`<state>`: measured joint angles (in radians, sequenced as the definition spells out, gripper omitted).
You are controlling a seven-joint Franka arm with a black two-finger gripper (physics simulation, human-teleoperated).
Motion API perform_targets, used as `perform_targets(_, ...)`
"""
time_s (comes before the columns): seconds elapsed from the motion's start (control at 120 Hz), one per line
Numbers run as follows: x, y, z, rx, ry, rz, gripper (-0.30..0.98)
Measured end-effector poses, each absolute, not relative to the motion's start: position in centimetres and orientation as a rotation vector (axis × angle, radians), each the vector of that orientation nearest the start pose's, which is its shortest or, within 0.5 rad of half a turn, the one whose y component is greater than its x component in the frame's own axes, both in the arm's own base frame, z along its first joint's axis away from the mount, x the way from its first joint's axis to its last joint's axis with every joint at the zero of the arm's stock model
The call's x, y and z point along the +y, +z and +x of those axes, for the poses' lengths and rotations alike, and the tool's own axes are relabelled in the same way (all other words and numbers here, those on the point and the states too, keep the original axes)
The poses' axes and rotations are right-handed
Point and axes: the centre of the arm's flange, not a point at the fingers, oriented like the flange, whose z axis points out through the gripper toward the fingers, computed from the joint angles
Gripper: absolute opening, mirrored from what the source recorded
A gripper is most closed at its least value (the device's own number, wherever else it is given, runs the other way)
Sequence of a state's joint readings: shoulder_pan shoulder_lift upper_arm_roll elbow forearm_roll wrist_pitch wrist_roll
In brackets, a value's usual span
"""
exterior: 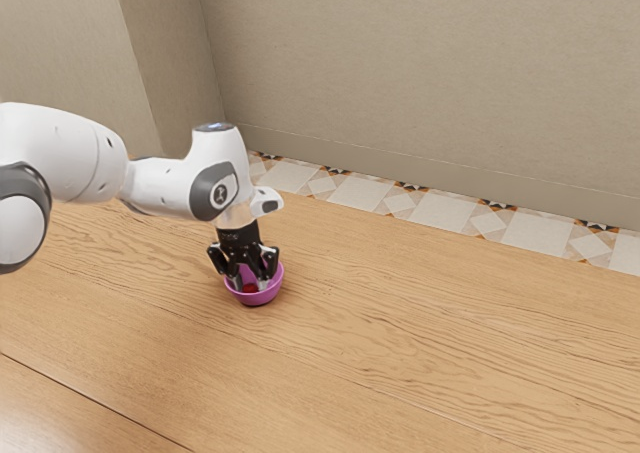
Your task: Take strawberry from the bowl
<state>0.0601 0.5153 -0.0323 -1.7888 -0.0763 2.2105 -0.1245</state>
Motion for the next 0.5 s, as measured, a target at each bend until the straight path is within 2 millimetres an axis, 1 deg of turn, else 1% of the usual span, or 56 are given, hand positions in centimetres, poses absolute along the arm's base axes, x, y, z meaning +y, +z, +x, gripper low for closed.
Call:
perform_targets(0.083, 1.65, 25.50, 64.58, -0.332, 0.154, -3.191, 0.31)
perform_targets(0.217, 1.69, 25.45, 64.62, -0.342, 0.150, -3.191, 0.28)
perform_targets(0.367, 2.26, 25.42, 64.60, -0.361, 0.146, -3.181, 0.13)
perform_targets(0.5, 2.32, 25.52, 64.62, -0.368, 0.139, -3.171, 0.07)
